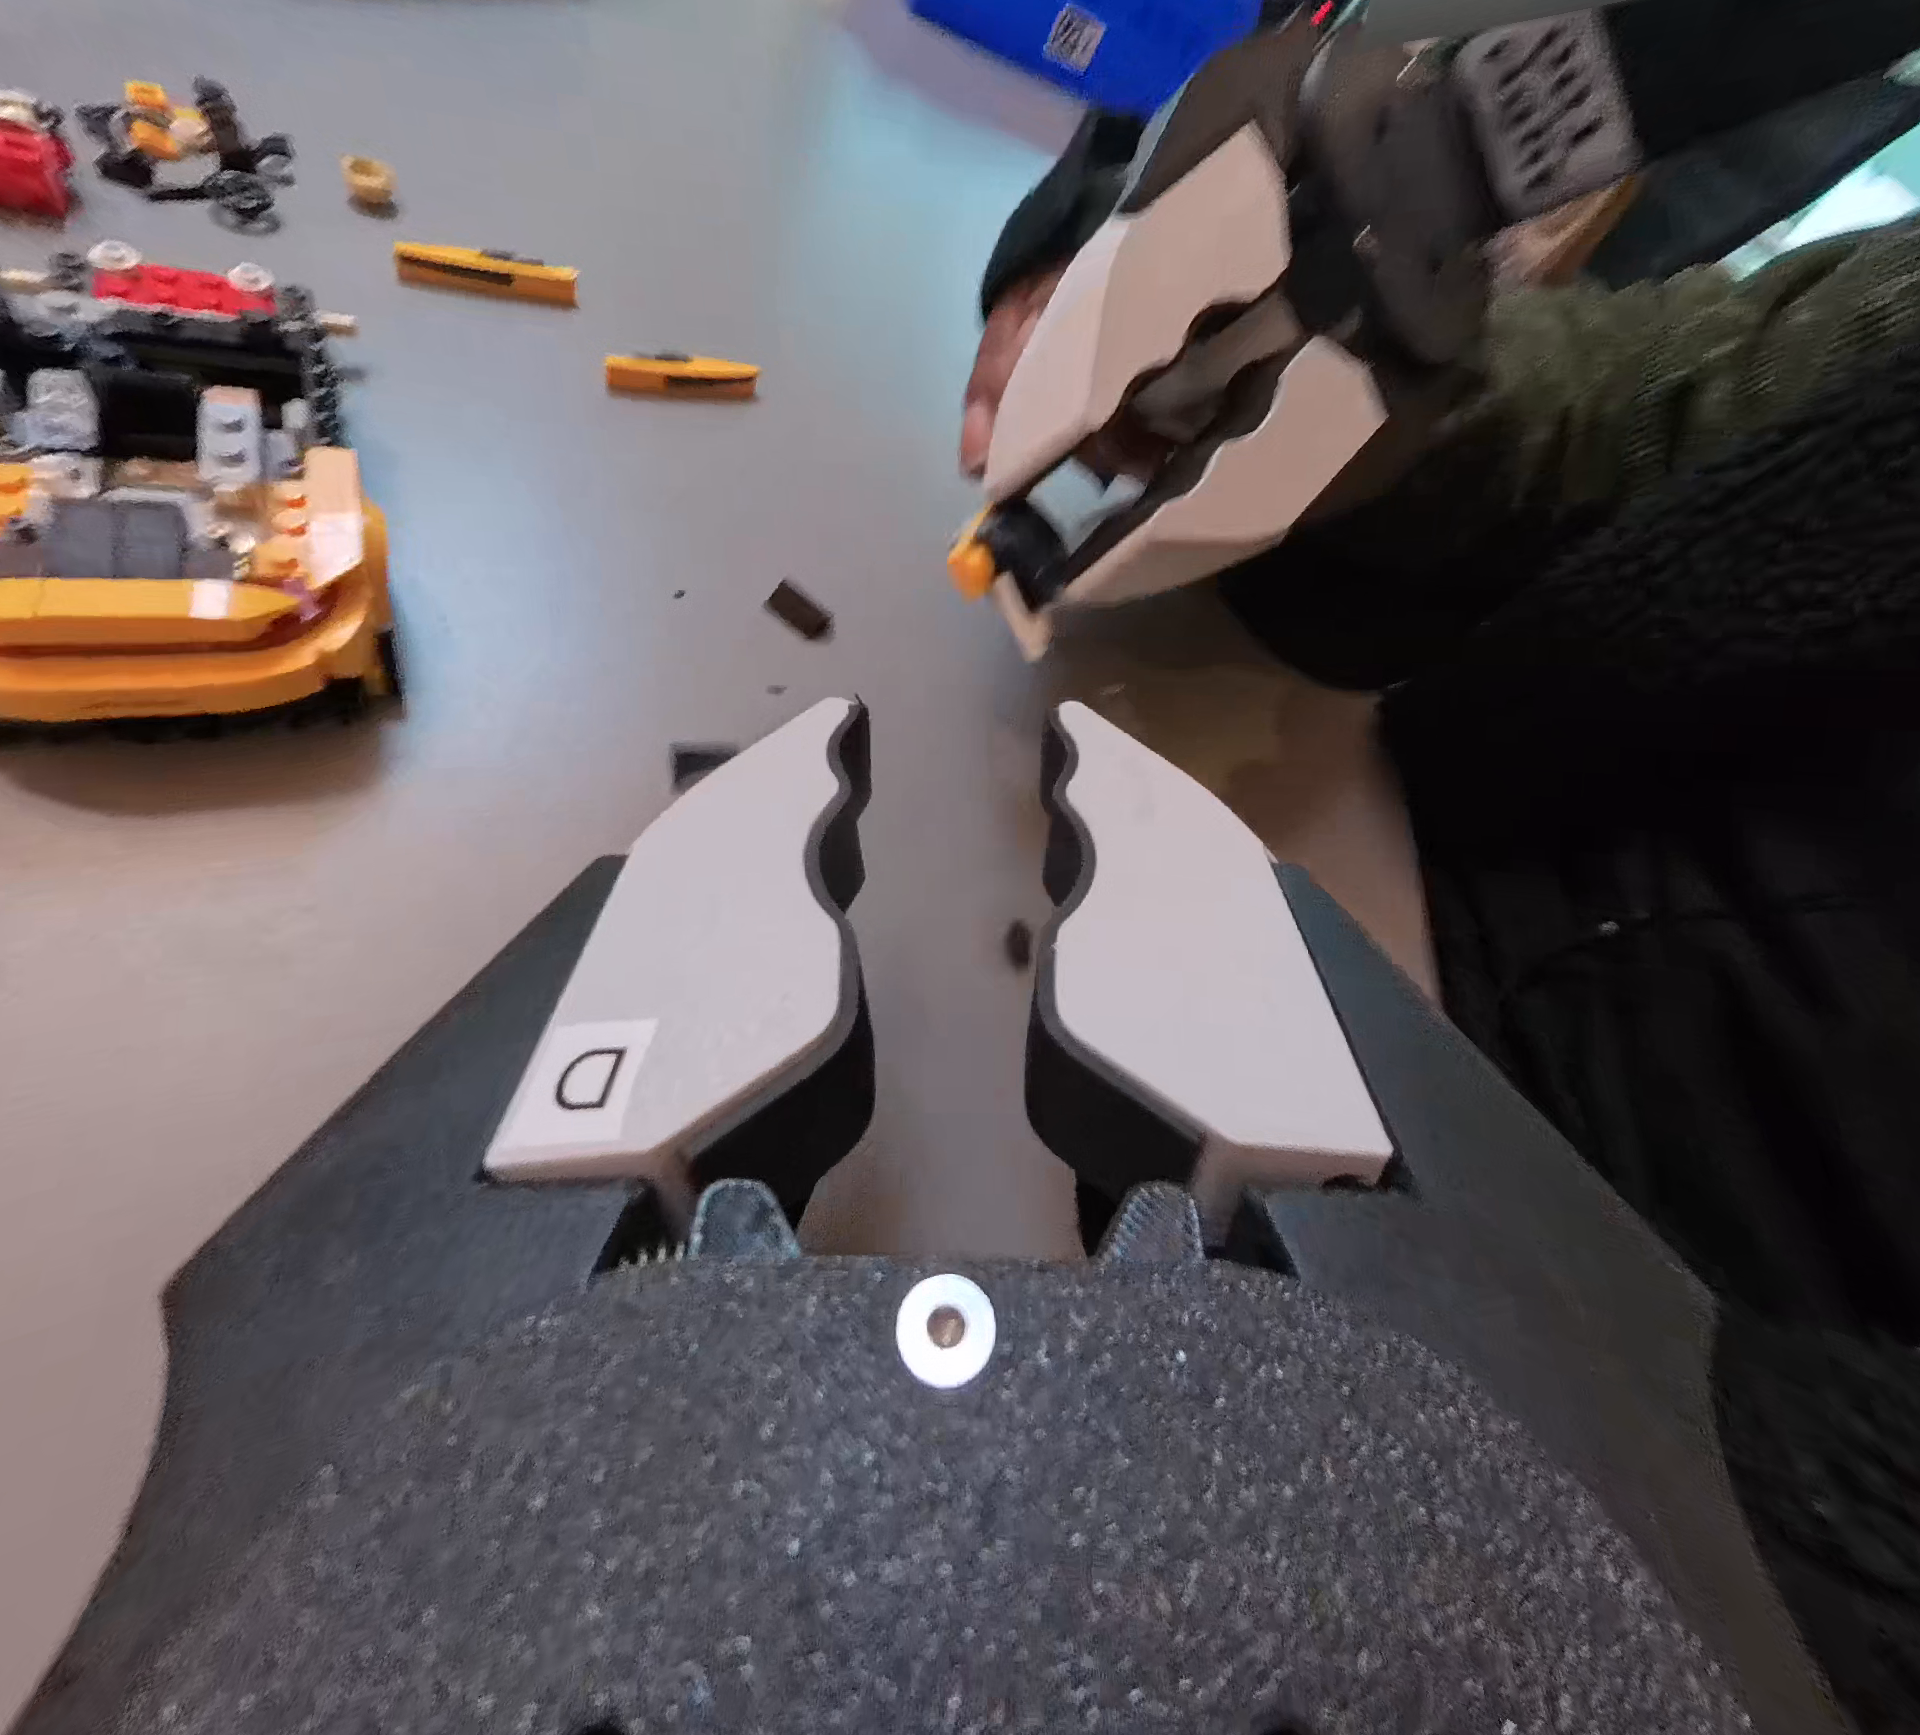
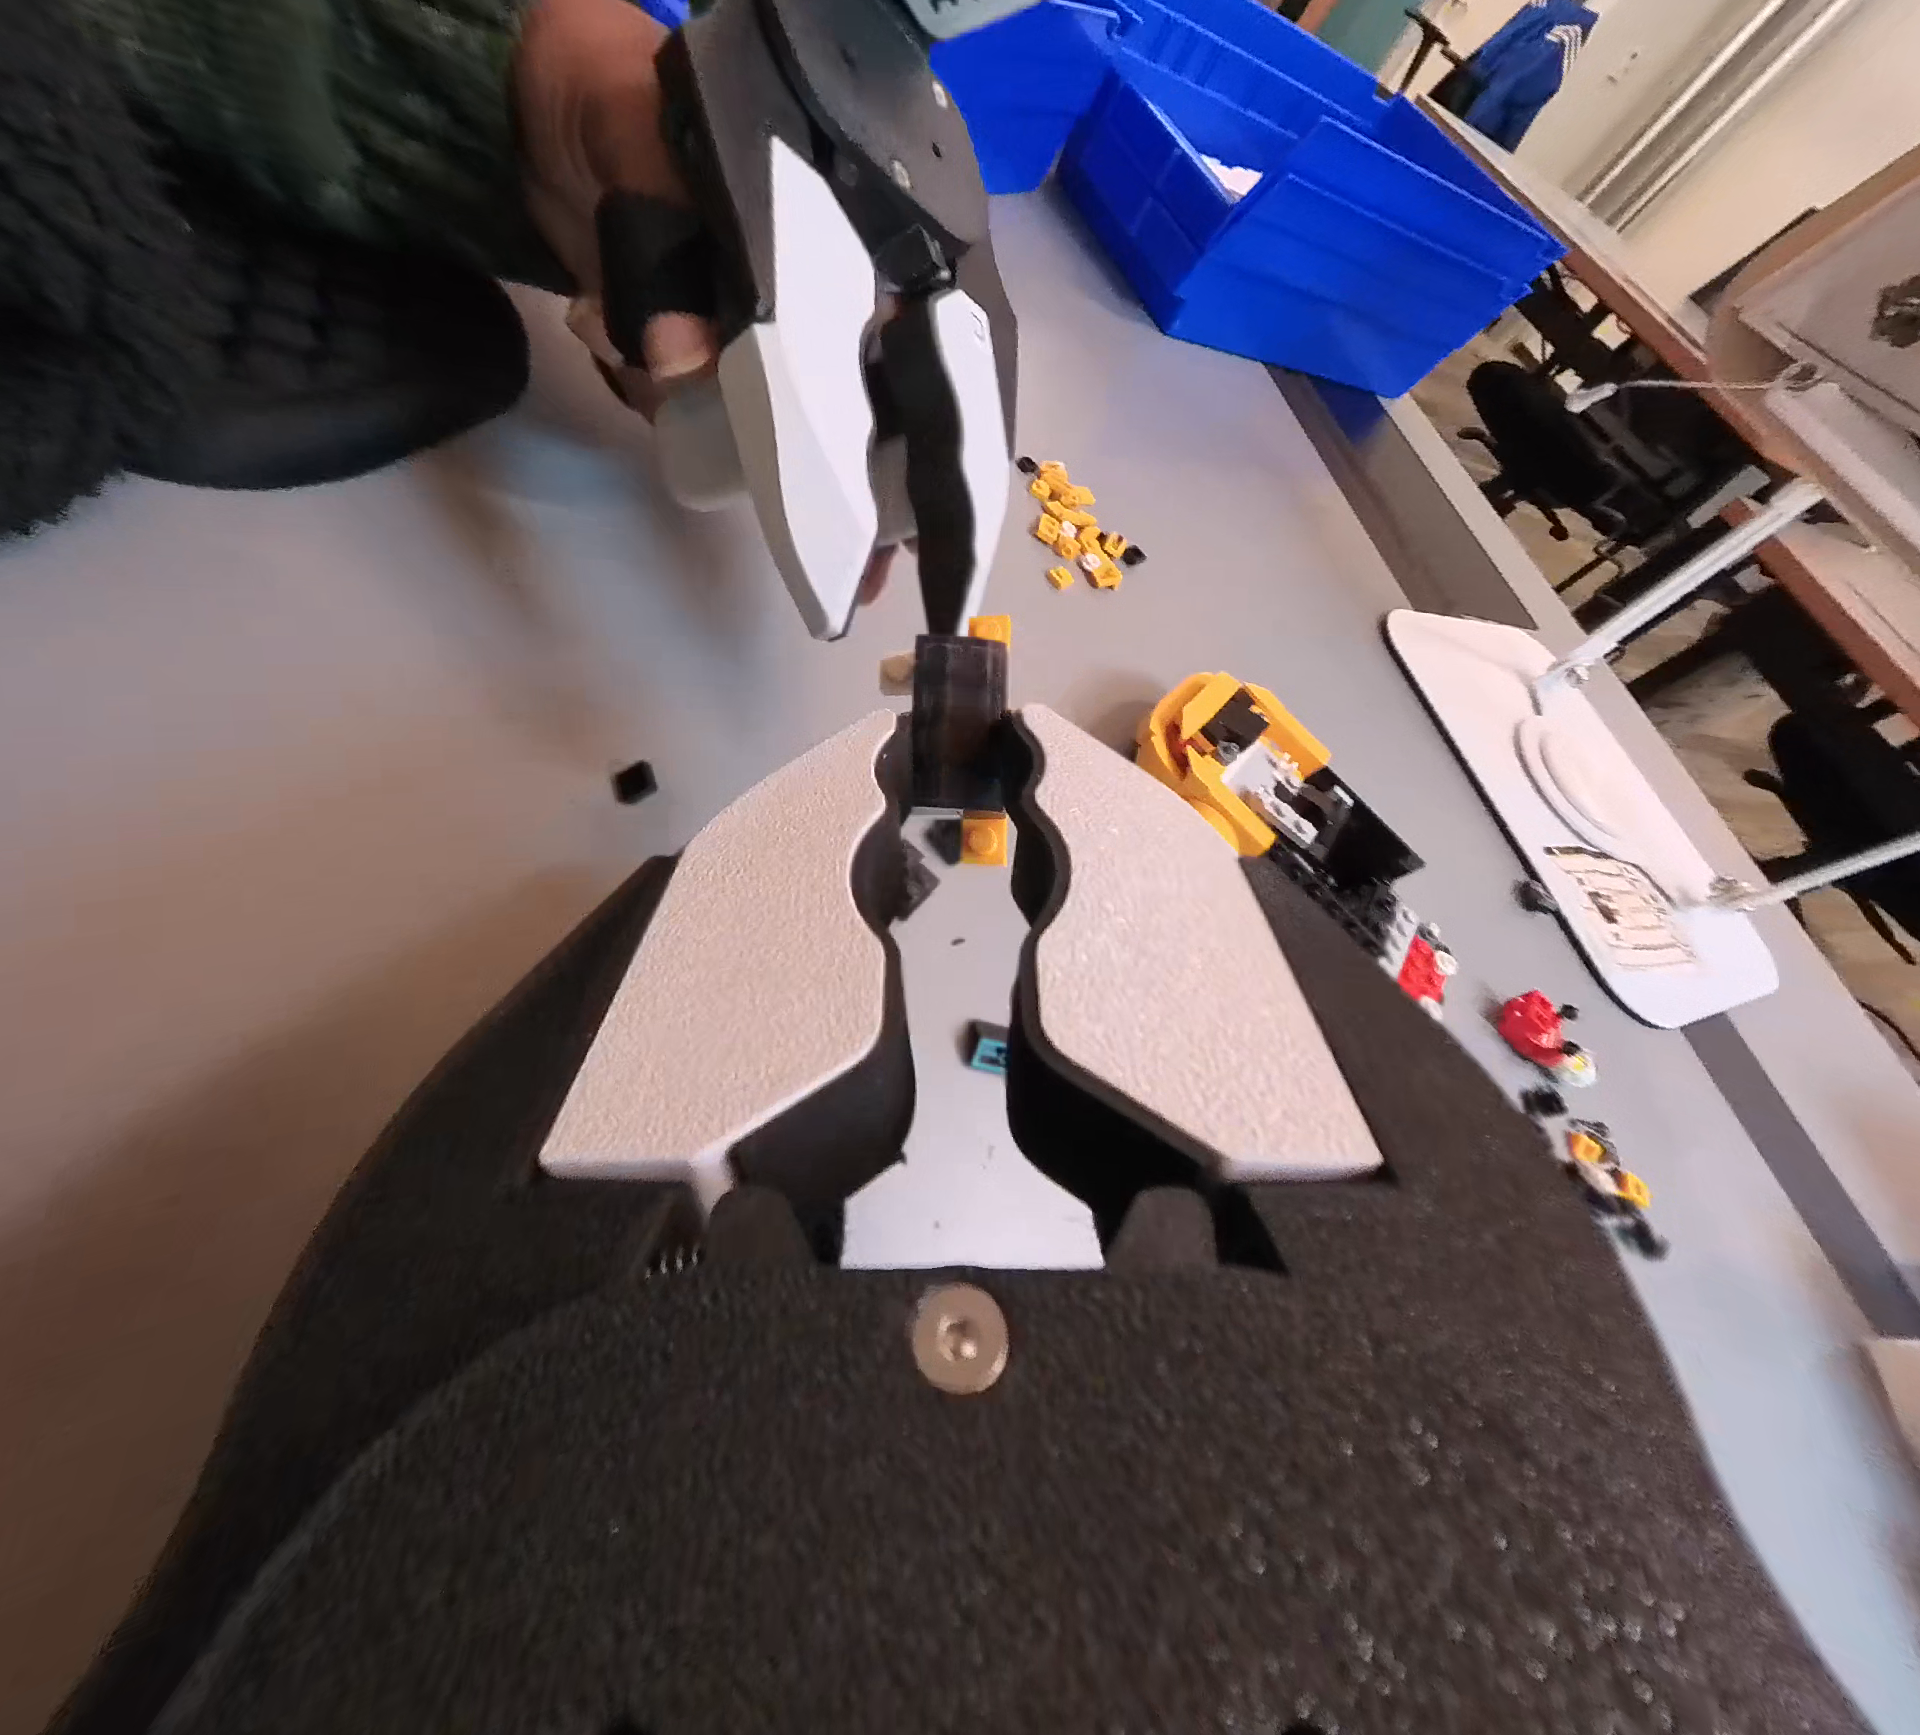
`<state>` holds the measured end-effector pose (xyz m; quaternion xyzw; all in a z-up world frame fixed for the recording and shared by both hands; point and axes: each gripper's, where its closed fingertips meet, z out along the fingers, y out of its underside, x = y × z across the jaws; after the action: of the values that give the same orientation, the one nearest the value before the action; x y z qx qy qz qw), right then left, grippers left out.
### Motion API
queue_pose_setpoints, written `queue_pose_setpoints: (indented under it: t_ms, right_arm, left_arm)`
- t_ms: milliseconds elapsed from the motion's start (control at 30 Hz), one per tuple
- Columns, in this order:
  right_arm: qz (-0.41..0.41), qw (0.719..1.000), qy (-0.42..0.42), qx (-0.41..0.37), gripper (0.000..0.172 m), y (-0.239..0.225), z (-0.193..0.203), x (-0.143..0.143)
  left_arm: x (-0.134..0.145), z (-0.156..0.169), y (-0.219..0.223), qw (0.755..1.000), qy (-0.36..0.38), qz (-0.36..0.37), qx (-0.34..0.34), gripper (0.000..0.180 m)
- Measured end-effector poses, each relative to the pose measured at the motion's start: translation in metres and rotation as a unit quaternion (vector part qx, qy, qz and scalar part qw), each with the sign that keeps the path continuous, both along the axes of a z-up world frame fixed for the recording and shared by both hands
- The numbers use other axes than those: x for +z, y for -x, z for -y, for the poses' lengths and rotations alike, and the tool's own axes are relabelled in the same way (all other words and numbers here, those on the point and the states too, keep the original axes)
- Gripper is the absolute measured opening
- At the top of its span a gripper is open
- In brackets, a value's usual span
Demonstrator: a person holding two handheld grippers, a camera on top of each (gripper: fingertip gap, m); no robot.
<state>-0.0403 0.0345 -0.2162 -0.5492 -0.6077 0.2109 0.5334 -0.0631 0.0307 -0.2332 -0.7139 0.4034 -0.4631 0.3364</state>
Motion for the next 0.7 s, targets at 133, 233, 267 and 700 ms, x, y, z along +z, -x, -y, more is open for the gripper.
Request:
queue_pose_setpoints:
  t_ms: [133, 233, 267, 700]
  right_arm:
    - [0.003, 1.000, -0.005, 0.015, 0.016, 0.007, 0.008, -0.003]
    - [0.028, 0.998, -0.050, 0.011, 0.016, 0.009, 0.009, -0.007]
    - [0.040, 0.997, -0.071, 0.007, 0.016, 0.009, 0.008, -0.009]
    - [0.115, 0.945, -0.301, 0.055, 0.002, 0.026, 0.042, -0.013]
  left_arm:
    - [0.013, 0.006, -0.014, 0.999, 0.015, 0.049, -0.008, 0.031]
    - [0.007, 0.008, -0.020, 0.999, 0.033, 0.031, -0.003, 0.020]
    - [0.004, 0.007, -0.019, 0.999, 0.045, 0.027, 0.002, 0.018]
    - [-0.006, -0.015, 0.003, 0.992, 0.100, 0.013, 0.076, 0.012]
